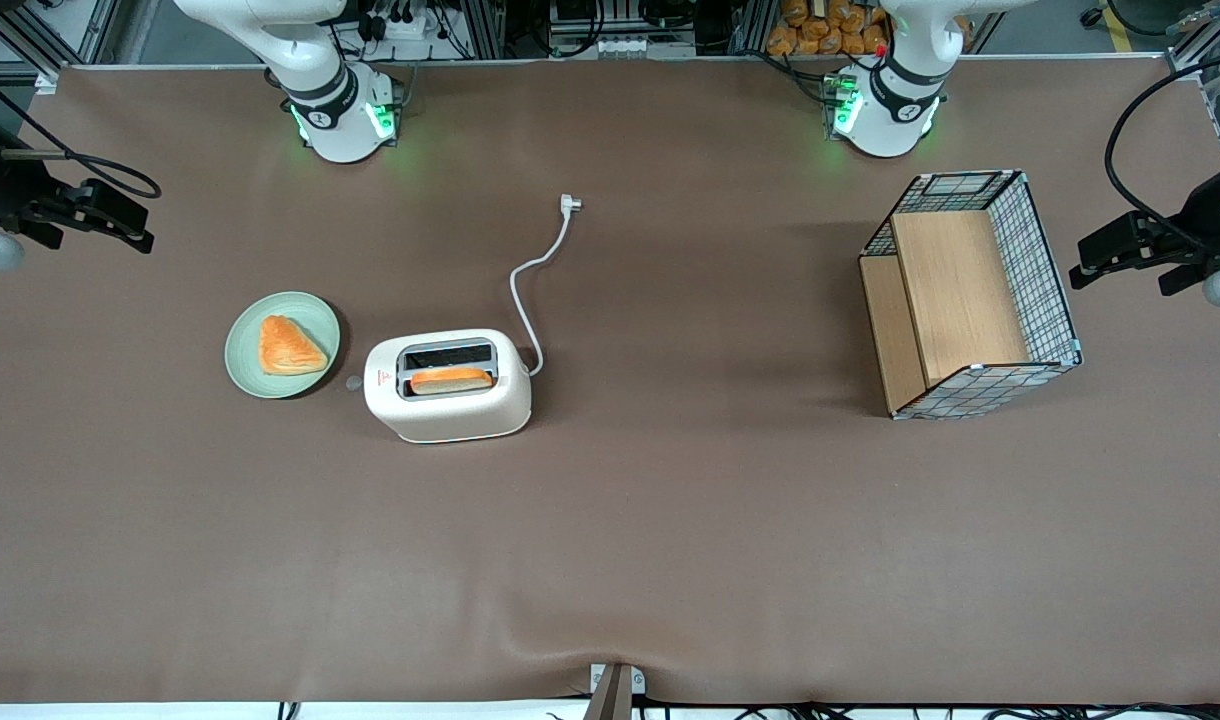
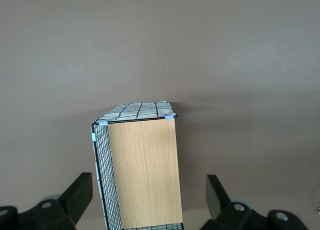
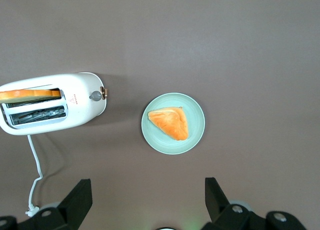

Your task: Press toaster button with right arm

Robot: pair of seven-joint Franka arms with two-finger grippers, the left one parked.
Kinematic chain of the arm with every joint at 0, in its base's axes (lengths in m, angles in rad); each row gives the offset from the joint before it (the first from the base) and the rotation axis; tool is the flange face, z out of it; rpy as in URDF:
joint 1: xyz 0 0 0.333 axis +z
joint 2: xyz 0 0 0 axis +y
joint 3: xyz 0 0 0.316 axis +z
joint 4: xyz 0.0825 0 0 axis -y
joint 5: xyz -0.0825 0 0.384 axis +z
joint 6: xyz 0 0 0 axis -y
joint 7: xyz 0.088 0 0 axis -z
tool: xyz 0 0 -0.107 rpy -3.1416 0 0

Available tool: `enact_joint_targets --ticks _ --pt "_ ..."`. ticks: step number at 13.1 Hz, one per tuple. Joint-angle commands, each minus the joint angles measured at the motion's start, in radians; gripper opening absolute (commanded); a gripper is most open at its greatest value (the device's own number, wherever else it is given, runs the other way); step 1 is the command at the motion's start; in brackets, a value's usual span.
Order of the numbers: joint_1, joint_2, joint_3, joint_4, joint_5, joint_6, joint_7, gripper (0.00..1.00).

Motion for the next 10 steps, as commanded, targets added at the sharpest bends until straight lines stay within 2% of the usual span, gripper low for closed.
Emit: enact_joint_targets --ticks 1,6,10 --pt "-0.012 -0.004 0.011 0.006 -0.006 0.002 -0.006 1.0" --pt "-0.022 -0.001 0.01 0.006 0.012 0.012 -0.004 1.0" --pt "-0.026 -0.001 -0.026 0.005 0.017 0.014 -0.007 1.0"
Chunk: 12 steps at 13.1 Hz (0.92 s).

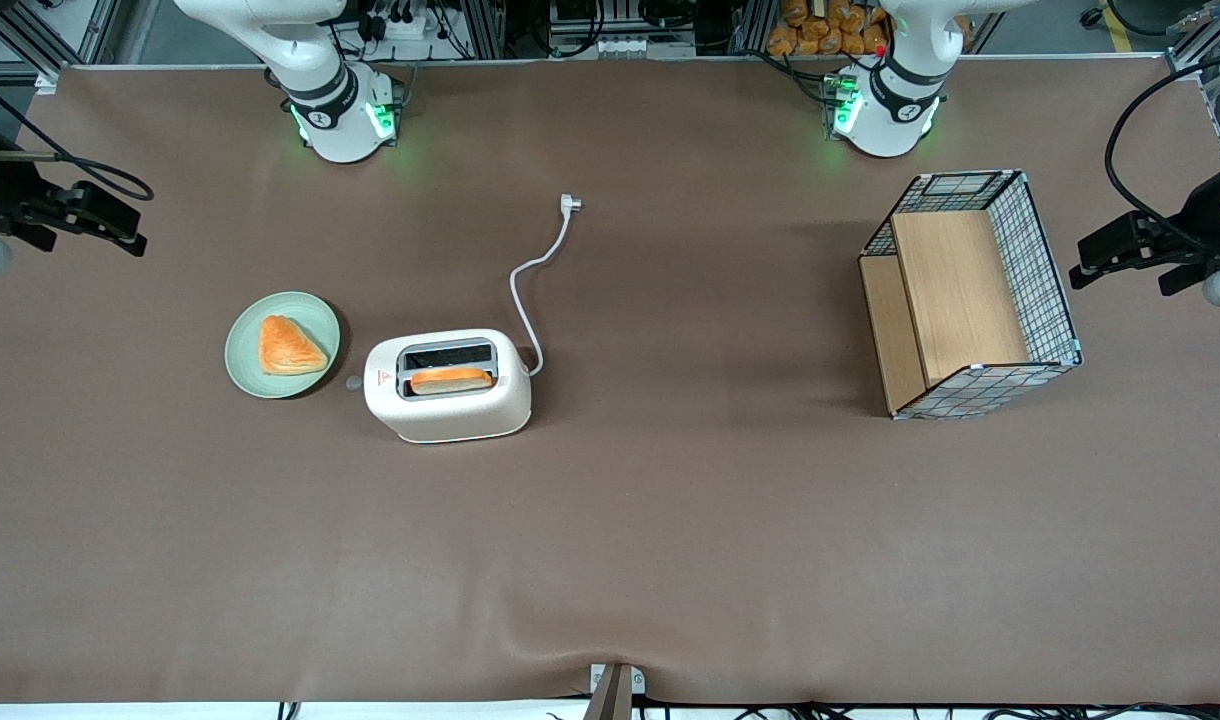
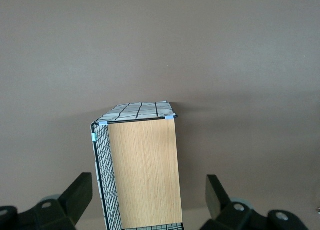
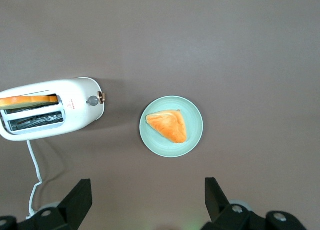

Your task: Press toaster button with right arm

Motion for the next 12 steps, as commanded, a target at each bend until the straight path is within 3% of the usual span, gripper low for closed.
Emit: enact_joint_targets --ticks 1,12 --pt "-0.017 -0.001 -0.013 0.005 0.013 0.003 -0.013 1.0" --pt "-0.017 0.008 -0.048 0.005 0.011 0.01 -0.075 1.0"
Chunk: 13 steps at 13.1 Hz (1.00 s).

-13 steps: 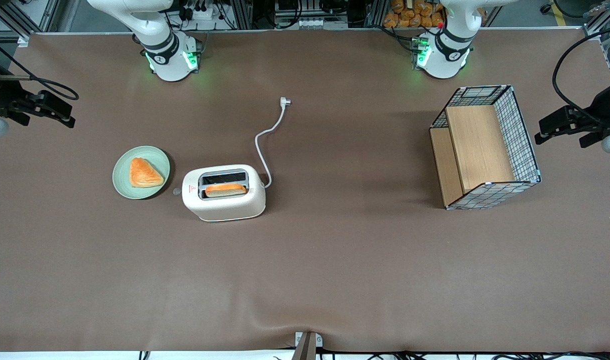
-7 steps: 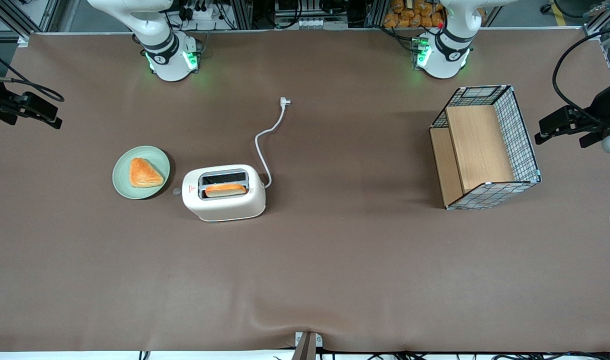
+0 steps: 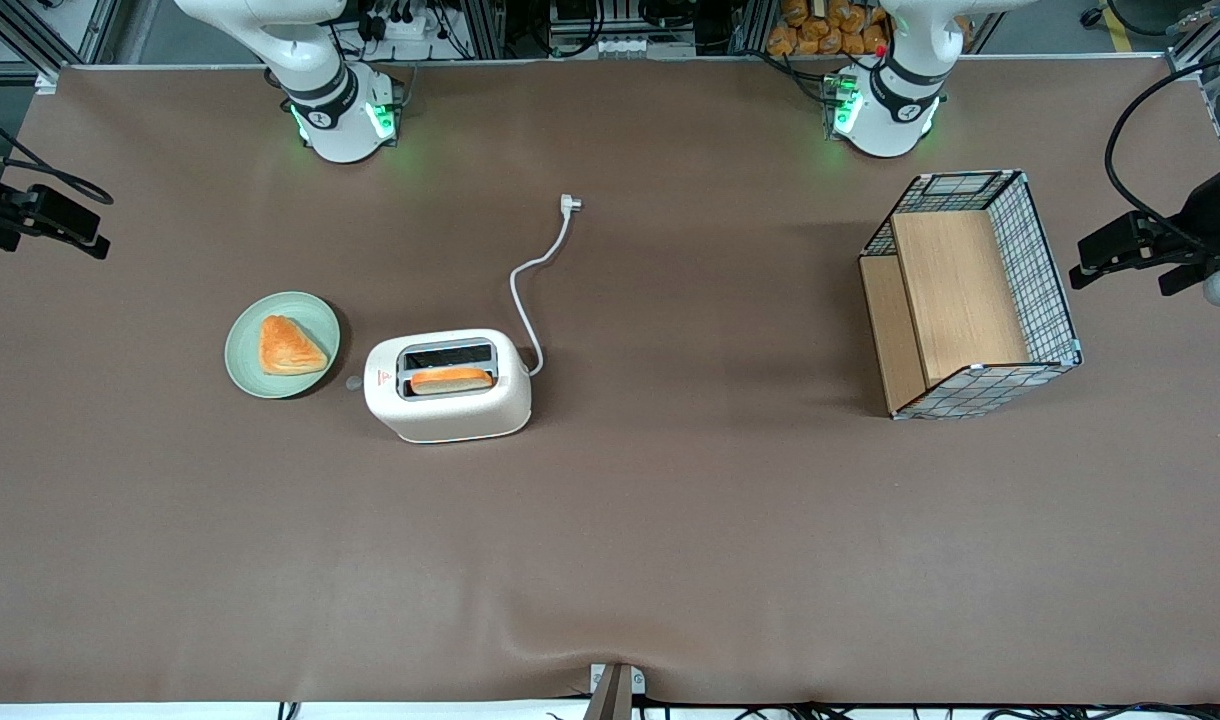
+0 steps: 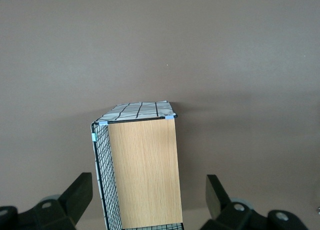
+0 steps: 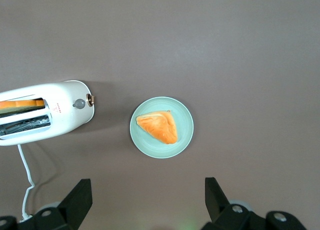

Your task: Press toaster button with right arm

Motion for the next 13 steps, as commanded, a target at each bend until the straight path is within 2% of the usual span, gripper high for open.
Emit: enact_joint_targets --ticks 1,13 --pt "-0.009 0.012 -0.001 0.007 0.011 0.005 -0.025 1.0" --pt "-0.009 0.019 -0.001 0.008 0.029 0.005 -0.025 1.0"
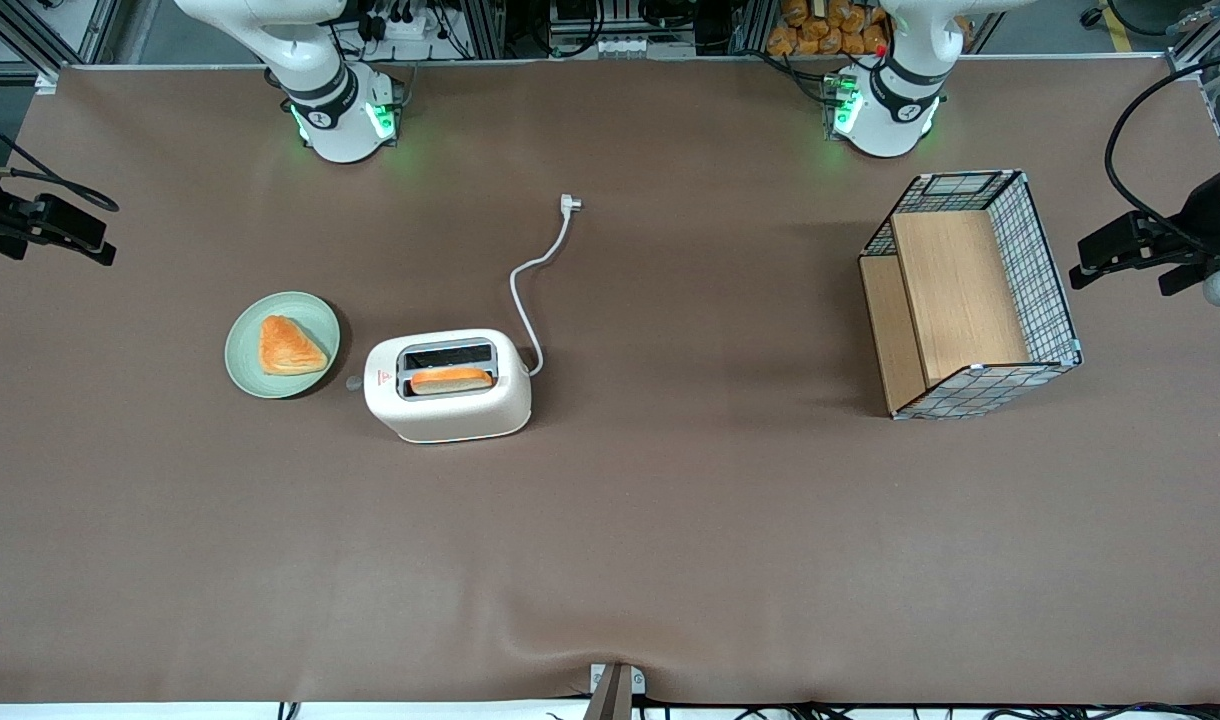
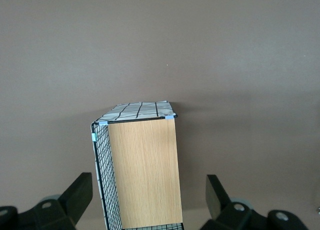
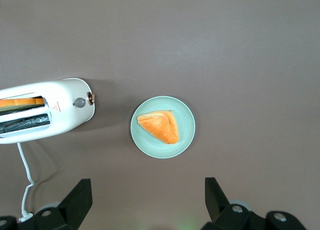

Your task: Press toaster button with right arm

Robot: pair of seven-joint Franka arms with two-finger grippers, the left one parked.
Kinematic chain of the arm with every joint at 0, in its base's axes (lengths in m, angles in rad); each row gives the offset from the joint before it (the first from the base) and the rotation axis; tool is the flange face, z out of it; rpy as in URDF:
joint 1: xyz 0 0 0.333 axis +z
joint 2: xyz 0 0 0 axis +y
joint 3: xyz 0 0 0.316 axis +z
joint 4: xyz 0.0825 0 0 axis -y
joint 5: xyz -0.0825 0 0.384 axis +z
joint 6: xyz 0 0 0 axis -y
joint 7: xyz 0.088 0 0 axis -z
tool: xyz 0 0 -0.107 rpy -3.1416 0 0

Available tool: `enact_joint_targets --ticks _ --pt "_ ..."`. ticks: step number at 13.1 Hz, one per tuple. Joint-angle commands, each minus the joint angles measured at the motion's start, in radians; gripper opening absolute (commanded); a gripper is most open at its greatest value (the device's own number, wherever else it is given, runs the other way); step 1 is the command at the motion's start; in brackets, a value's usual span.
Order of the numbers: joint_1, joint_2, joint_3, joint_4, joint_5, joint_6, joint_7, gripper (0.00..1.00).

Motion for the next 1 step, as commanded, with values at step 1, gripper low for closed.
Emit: enact_joint_targets --ticks 1 --pt "-0.01 0.003 -0.007 0.008 0.032 0.002 -0.017 1.0"
